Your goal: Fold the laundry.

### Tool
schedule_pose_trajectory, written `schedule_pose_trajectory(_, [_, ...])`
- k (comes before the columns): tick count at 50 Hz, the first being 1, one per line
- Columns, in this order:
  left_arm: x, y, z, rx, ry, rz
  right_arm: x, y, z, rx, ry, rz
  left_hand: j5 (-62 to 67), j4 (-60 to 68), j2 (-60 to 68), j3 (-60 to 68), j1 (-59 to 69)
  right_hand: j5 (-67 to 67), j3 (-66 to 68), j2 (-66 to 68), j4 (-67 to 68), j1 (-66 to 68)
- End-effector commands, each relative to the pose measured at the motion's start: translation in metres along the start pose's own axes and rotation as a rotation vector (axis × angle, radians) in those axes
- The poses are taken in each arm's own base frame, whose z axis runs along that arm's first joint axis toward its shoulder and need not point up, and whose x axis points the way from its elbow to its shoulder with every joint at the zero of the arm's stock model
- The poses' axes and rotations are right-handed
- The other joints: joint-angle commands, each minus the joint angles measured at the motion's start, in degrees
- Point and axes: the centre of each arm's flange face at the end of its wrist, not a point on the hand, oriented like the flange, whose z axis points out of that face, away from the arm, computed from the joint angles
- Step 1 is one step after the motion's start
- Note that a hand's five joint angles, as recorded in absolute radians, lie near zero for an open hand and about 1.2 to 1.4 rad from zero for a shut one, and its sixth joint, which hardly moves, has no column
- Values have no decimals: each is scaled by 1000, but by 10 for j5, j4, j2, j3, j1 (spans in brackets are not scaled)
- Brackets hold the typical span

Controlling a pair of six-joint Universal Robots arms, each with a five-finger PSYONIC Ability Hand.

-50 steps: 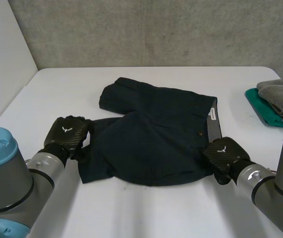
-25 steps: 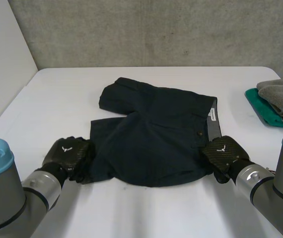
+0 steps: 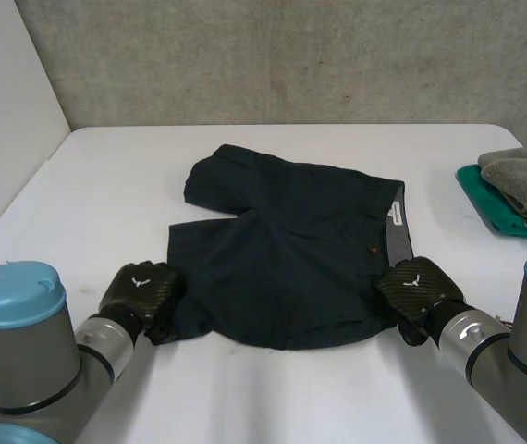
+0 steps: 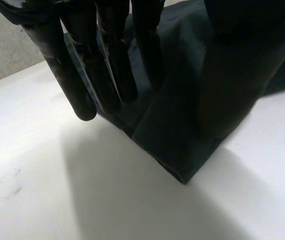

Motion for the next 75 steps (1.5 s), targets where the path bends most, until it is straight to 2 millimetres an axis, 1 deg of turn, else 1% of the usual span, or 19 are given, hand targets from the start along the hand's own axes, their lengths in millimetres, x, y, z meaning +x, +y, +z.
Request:
schedule_pose_trajectory(1, [-1,-5,5,41,-6,5,2,-2,0,-3,3,-1,341,337,333,338,323,133,114,123,117,240])
schedule_pose_trajectory(9, [8,-18,-6,91,23,66,3,-7,-18,-116,-75,-73,341,337,333,338,323,133,114,123,117,240])
schedule_pose_trajectory(13, [10,-21,-12,108,25,159,20,-10,-16,-96,-27,-64,341,337,333,338,323,99,80,88,83,205])
schedule_pose_trajectory(15, [10,-22,-14,110,22,199,28,-13,-11,-57,21,-60,341,337,333,338,323,52,33,41,36,158])
schedule_pose_trajectory(18, [10,-23,-15,113,18,254,33,-16,-9,-29,52,-36,341,337,333,338,323,-150,-169,-160,-166,-43])
schedule_pose_trajectory(24, [10,-23,-15,112,17,265,30,-13,-11,-38,37,-7,341,337,333,338,323,-322,-341,-332,-338,-215])
schedule_pose_trajectory(28, [10,-26,-14,121,15,265,25,-9,-13,-54,11,-5,341,337,333,338,323,-394,-413,-404,-410,-288])
schedule_pose_trajectory(34, [5,-32,-7,132,0,262,20,-5,-15,-59,-3,-6,341,337,333,338,323,-421,-440,-432,-437,-315])
schedule_pose_trajectory(42, [1,-44,0,168,-16,258,13,2,-9,-55,-27,4,341,337,333,338,323,-371,-390,-381,-387,-264])
schedule_pose_trajectory(46, [2,-46,1,171,-15,248,9,8,-2,-65,-39,9,341,337,333,338,323,-37,-56,-47,-53,69])
schedule_pose_trajectory(47, [2,-45,1,167,-13,246,9,8,-1,-62,-39,8,341,337,333,338,323,132,113,121,115,238])
schedule_pose_trajectory(51, [4,-42,-4,122,3,254,13,6,0,-56,-29,4,341,337,333,338,323,133,114,123,117,240])
schedule_pose_trajectory(54, [7,-40,-14,67,30,260,16,2,-2,-53,-16,-5,341,337,333,338,323,133,114,123,117,240])
schedule_pose_trajectory(57, [7,-44,-31,25,46,272,22,-12,-17,-34,1,-15,341,337,333,338,323,133,114,123,117,240])
schedule_pose_trajectory(60, [8,-44,-45,-21,63,301,19,-18,-37,-89,-52,-18,341,337,333,338,323,133,114,123,117,240])
schedule_pose_trajectory(66, [12,-28,-92,-212,149,467,5,-17,-76,-241,-235,-125,341,337,333,338,323,133,114,123,117,240])
schedule_pose_trajectory(70, [24,-16,-129,-307,254,550,7,-13,-96,-315,-303,-146,341,337,333,338,323,133,114,123,117,240])
schedule_pose_trajectory(73, [32,-15,-143,-308,296,583,13,-15,-97,-313,-300,-151,341,337,333,338,323,133,114,123,117,240])
schedule_pose_trajectory(75, [32,-19,-139,-279,285,586,18,-19,-92,-268,-275,-152,341,337,333,338,323,133,114,123,117,240])
